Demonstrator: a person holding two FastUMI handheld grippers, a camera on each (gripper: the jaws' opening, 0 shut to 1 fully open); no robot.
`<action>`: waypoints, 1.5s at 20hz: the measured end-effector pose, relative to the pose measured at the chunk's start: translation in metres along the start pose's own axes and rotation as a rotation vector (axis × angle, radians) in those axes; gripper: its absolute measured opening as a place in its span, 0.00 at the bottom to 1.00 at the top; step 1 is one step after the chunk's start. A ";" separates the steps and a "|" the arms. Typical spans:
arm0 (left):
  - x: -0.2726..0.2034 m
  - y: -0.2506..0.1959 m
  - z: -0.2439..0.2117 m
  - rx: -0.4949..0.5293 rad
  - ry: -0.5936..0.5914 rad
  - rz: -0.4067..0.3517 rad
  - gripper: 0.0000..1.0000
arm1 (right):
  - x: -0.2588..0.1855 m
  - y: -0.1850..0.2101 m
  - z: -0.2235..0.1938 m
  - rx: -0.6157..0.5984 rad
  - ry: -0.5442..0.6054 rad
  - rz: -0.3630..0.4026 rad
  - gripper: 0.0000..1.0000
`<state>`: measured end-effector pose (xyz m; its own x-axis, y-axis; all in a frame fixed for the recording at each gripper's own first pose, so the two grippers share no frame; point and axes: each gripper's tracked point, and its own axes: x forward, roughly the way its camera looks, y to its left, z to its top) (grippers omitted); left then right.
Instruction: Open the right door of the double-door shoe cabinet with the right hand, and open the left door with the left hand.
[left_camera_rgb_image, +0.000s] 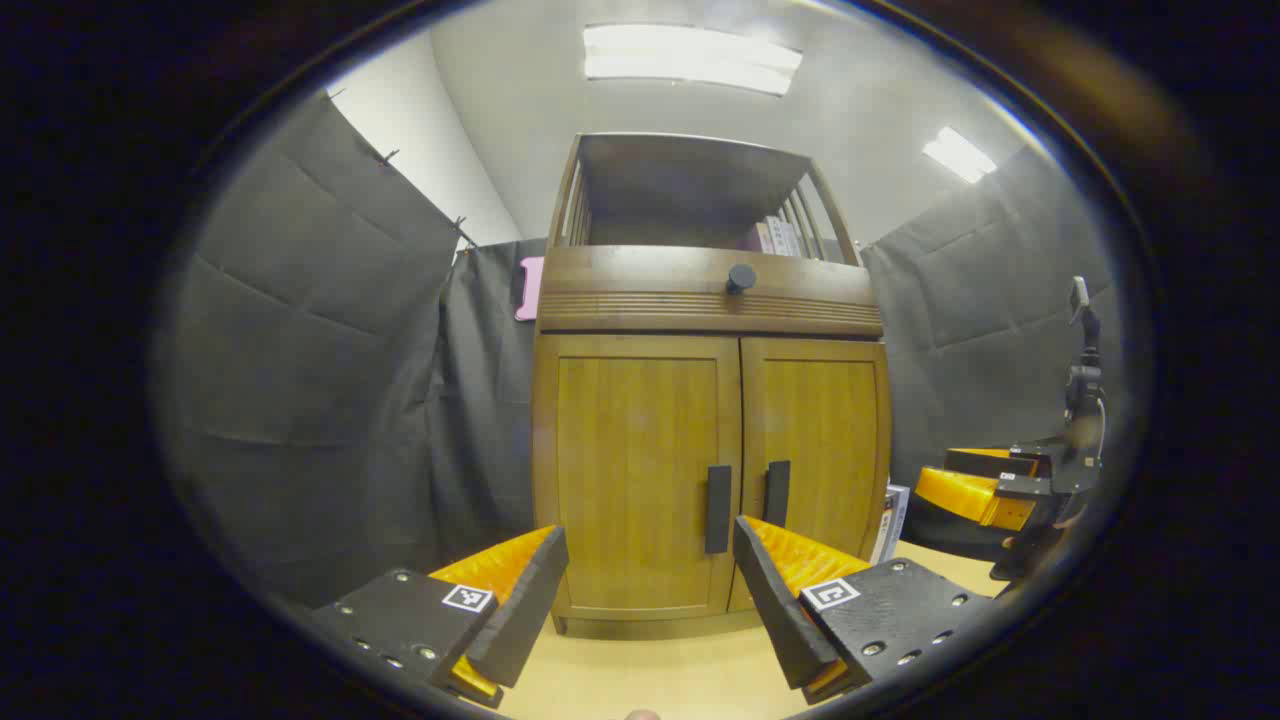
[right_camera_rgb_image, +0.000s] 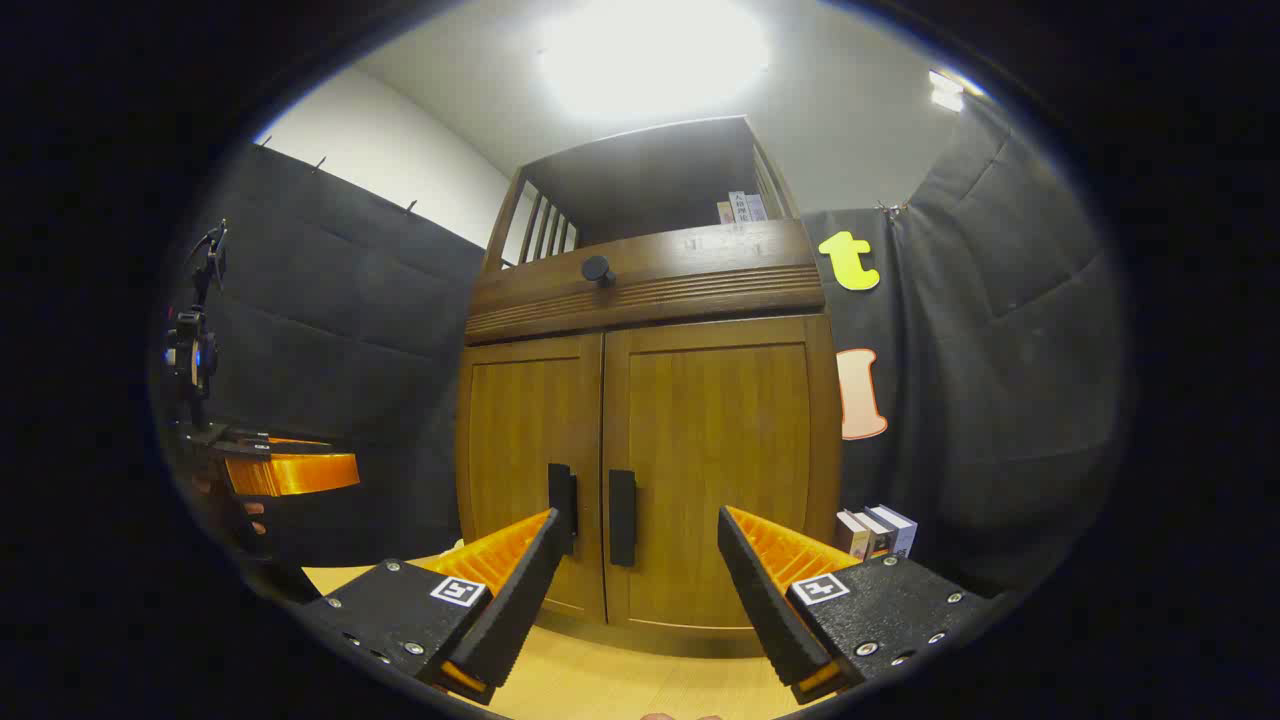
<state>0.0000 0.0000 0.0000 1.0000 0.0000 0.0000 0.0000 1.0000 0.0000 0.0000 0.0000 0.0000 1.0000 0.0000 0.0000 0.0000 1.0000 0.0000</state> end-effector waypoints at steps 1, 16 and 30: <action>0.000 -0.001 0.000 0.000 0.001 0.002 1.00 | 0.001 -0.005 -0.007 0.004 0.016 -0.010 0.95; -0.004 0.003 0.015 0.039 0.016 -0.003 1.00 | 0.017 -0.014 -0.051 0.008 0.159 -0.073 0.95; -0.009 0.037 -0.050 -0.123 0.163 0.174 0.95 | 0.104 0.004 -0.048 0.022 0.166 -0.031 0.95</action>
<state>-0.0090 0.0369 -0.0498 0.9716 0.1623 -0.1719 -0.1823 0.9774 -0.1073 0.1039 0.0042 -0.0481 0.9858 -0.0292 -0.1652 0.0328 0.9993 0.0193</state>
